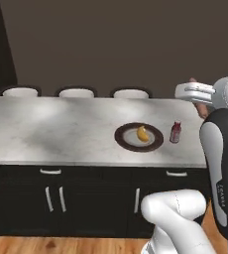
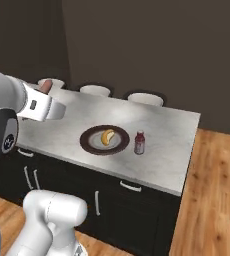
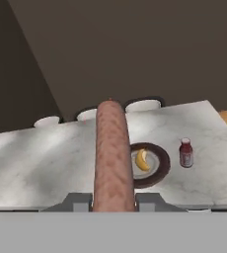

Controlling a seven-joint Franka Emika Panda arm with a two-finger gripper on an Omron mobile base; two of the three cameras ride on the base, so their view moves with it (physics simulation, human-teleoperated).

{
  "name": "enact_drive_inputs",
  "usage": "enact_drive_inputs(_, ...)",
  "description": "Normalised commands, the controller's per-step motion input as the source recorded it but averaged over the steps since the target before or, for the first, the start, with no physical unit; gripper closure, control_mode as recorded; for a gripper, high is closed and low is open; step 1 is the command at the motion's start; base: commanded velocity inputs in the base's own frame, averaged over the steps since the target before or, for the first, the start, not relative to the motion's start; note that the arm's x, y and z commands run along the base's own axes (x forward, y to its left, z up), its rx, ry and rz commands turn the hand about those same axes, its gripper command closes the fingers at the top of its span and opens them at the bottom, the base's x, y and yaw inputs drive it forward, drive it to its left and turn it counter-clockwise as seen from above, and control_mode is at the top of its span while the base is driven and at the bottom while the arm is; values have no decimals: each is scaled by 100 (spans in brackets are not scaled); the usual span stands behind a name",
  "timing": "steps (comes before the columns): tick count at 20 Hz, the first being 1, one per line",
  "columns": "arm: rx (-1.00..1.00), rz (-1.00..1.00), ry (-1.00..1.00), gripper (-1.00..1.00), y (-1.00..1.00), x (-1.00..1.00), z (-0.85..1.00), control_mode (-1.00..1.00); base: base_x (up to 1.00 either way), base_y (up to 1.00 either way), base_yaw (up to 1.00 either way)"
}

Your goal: Move the hot dog bun to the plate on the dining table and place the condiment next to that plate. Then navigate to the fridge and take the sausage and place it on the plate as well.

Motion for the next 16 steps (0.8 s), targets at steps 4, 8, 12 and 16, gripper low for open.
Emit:
enact_drive_inputs(4,0,0,0,100,0,0,0,100,59,29,-51)
enact_drive_inputs(8,0,0,0,100,0,0,0,100,62,44,-44)
enact_drive_inputs(12,0,0,0,100,0,0,0,100,54,53,-24)
enact_drive_inputs(16,0,0,0,100,0,0,0,100,51,31,-18)
